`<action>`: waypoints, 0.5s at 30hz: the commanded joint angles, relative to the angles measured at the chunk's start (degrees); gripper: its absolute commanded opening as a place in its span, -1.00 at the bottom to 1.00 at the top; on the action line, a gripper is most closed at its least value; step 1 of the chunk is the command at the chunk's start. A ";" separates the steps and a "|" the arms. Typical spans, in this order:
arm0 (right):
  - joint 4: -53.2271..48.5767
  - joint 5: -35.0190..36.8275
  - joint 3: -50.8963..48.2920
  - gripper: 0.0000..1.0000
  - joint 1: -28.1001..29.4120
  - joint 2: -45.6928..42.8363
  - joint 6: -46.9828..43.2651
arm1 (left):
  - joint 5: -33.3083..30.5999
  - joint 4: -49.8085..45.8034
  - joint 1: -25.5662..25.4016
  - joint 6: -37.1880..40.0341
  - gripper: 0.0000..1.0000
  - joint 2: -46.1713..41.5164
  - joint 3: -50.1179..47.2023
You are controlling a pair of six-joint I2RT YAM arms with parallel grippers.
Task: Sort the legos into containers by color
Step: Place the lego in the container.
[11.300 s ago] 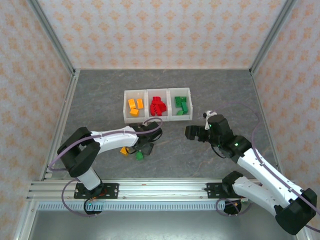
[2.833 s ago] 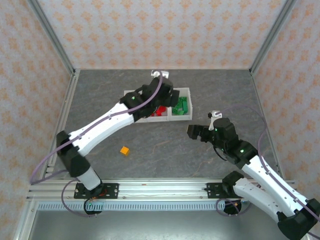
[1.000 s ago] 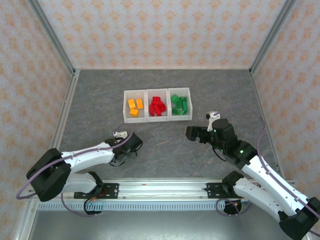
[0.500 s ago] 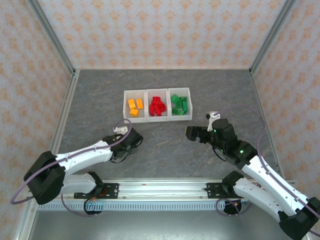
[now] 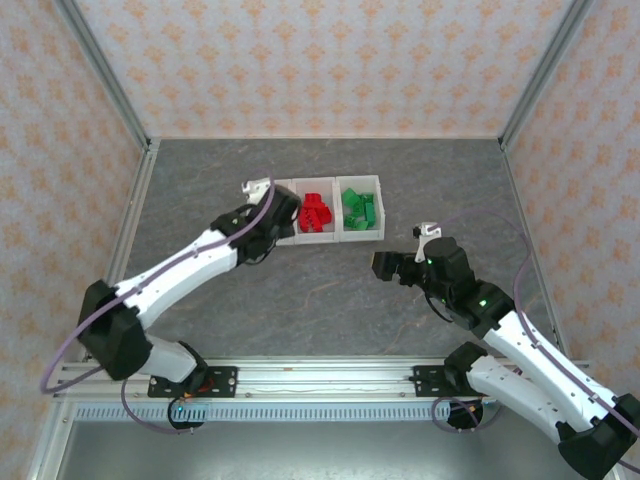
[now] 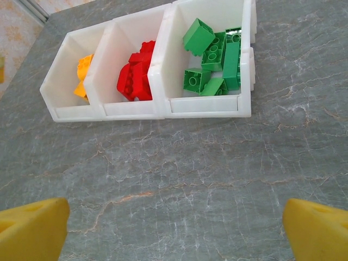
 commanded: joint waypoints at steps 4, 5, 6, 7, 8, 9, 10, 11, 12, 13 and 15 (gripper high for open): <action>0.04 1.25 -0.32 1.00 0.50 -0.01 -0.01 | 1.63 2.72 6.10 6.99 -0.50 9.75 6.90; 0.04 1.25 -0.32 1.00 0.50 0.03 -0.04 | 2.44 3.35 7.00 7.28 -0.51 11.13 7.70; 0.04 1.25 -0.31 1.00 0.50 0.14 -0.05 | 3.07 4.24 7.67 7.65 -0.52 12.47 8.35; 0.04 1.24 -0.32 1.00 0.50 0.20 -0.09 | 3.48 4.76 8.26 7.87 -0.53 13.71 9.11; 0.04 1.25 -0.25 1.00 0.50 0.32 -0.14 | 3.89 4.84 8.91 8.23 -0.54 15.25 10.26; -0.06 1.25 -0.22 1.00 0.50 0.37 -0.12 | 4.23 4.90 9.44 8.53 -0.56 16.87 11.65; -0.05 1.27 -0.23 1.00 0.50 0.47 -0.13 | 4.43 4.84 9.85 8.81 -0.56 18.25 12.64; -0.05 1.29 -0.22 1.00 0.50 0.51 -0.11 | 4.71 4.67 10.12 9.06 -0.57 19.72 14.06; -0.02 1.32 -0.23 1.00 0.50 0.51 -0.12 | 5.09 4.64 10.38 9.32 -0.56 21.55 15.17; -0.05 1.34 -0.22 1.00 0.50 0.51 -0.14 | 5.45 4.56 10.56 9.53 -0.56 23.17 16.34; -0.05 1.33 -0.20 1.00 0.55 0.51 -0.14 | 5.91 4.13 10.76 9.71 -0.54 25.55 18.37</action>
